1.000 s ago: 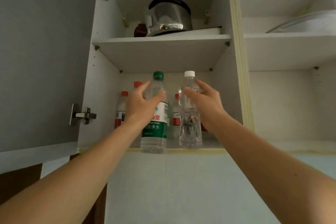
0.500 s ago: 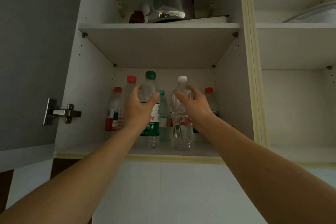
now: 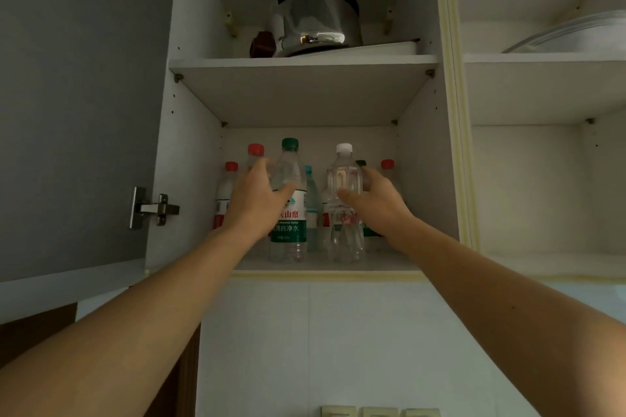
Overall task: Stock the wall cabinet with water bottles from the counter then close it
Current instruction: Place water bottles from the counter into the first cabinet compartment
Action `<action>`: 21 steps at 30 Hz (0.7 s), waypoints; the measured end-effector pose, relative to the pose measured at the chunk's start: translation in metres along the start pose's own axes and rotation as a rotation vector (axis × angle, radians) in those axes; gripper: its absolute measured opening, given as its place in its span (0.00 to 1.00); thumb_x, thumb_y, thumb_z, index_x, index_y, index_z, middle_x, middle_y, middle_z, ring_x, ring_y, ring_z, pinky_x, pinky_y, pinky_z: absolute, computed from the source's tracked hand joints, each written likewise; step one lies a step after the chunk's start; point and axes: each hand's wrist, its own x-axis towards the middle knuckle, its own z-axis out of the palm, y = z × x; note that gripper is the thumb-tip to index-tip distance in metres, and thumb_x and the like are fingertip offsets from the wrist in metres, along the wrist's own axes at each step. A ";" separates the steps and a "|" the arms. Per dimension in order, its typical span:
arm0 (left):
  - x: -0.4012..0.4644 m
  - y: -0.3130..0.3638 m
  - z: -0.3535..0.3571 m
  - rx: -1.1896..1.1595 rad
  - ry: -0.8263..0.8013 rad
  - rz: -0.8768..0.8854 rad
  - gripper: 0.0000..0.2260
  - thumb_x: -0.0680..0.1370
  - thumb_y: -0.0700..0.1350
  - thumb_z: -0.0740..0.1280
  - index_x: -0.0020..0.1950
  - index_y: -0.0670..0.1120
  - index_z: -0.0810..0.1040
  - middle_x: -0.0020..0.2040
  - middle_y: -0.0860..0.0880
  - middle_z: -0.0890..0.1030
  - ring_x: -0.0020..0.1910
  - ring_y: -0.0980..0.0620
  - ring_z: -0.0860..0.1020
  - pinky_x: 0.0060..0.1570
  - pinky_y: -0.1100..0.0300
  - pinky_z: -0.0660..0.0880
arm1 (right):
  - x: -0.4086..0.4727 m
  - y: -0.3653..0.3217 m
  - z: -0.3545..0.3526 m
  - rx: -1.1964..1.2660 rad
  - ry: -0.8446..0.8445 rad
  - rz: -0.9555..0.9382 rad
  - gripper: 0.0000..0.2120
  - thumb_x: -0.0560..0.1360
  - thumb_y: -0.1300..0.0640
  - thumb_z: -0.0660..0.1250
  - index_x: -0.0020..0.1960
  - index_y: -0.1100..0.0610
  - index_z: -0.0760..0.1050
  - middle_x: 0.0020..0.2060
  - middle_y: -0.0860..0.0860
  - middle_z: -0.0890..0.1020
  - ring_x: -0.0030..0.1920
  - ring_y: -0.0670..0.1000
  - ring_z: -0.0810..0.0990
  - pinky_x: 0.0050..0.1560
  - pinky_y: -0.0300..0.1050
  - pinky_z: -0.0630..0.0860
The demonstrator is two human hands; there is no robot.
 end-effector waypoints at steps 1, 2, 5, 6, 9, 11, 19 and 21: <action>-0.009 0.005 -0.009 -0.007 -0.001 0.018 0.22 0.80 0.52 0.68 0.71 0.47 0.70 0.59 0.51 0.76 0.51 0.57 0.75 0.43 0.65 0.71 | -0.011 -0.002 -0.004 -0.038 0.003 -0.003 0.27 0.79 0.53 0.71 0.75 0.52 0.67 0.63 0.50 0.77 0.46 0.42 0.78 0.34 0.26 0.74; -0.018 0.010 -0.018 -0.011 -0.004 0.037 0.19 0.80 0.52 0.68 0.69 0.47 0.71 0.56 0.52 0.77 0.48 0.60 0.75 0.41 0.68 0.71 | -0.024 -0.003 -0.008 -0.089 -0.002 -0.004 0.27 0.78 0.53 0.72 0.75 0.53 0.67 0.63 0.50 0.77 0.47 0.43 0.78 0.39 0.28 0.75; -0.054 0.029 -0.046 -0.042 0.002 0.094 0.13 0.81 0.50 0.67 0.64 0.47 0.75 0.47 0.58 0.76 0.43 0.63 0.75 0.33 0.75 0.71 | -0.071 -0.016 -0.025 -0.229 -0.004 -0.035 0.21 0.78 0.53 0.71 0.70 0.55 0.75 0.61 0.52 0.79 0.58 0.52 0.78 0.59 0.44 0.78; -0.067 0.035 -0.055 -0.055 -0.005 0.111 0.11 0.81 0.49 0.67 0.62 0.47 0.76 0.46 0.58 0.76 0.43 0.62 0.76 0.33 0.77 0.71 | -0.090 -0.021 -0.031 -0.244 0.006 -0.044 0.15 0.78 0.55 0.70 0.64 0.54 0.78 0.56 0.51 0.81 0.56 0.52 0.80 0.53 0.39 0.78; -0.108 0.053 -0.075 -0.081 -0.091 0.117 0.08 0.81 0.50 0.68 0.54 0.46 0.79 0.44 0.52 0.81 0.43 0.57 0.80 0.42 0.63 0.79 | -0.154 -0.033 -0.047 -0.284 0.028 -0.020 0.08 0.77 0.56 0.66 0.45 0.56 0.83 0.40 0.51 0.85 0.44 0.53 0.83 0.33 0.35 0.76; -0.139 0.063 -0.081 -0.151 -0.182 0.069 0.10 0.81 0.51 0.68 0.51 0.44 0.80 0.41 0.48 0.84 0.38 0.53 0.83 0.44 0.51 0.83 | -0.196 -0.036 -0.054 -0.308 -0.002 0.037 0.10 0.76 0.55 0.66 0.44 0.60 0.82 0.37 0.54 0.84 0.41 0.56 0.83 0.37 0.48 0.80; -0.278 0.106 -0.054 -0.296 -0.442 -0.058 0.11 0.80 0.53 0.70 0.44 0.46 0.81 0.31 0.49 0.82 0.27 0.55 0.79 0.34 0.58 0.80 | -0.356 -0.010 -0.091 -0.310 -0.118 0.256 0.04 0.74 0.55 0.69 0.44 0.52 0.83 0.38 0.47 0.85 0.40 0.47 0.82 0.39 0.40 0.76; -0.321 0.112 -0.041 -0.349 -0.519 -0.126 0.12 0.79 0.53 0.71 0.43 0.45 0.81 0.29 0.49 0.81 0.26 0.55 0.78 0.32 0.60 0.78 | -0.396 0.005 -0.101 -0.300 -0.116 0.324 0.04 0.75 0.55 0.70 0.44 0.53 0.83 0.40 0.49 0.86 0.43 0.49 0.83 0.45 0.44 0.77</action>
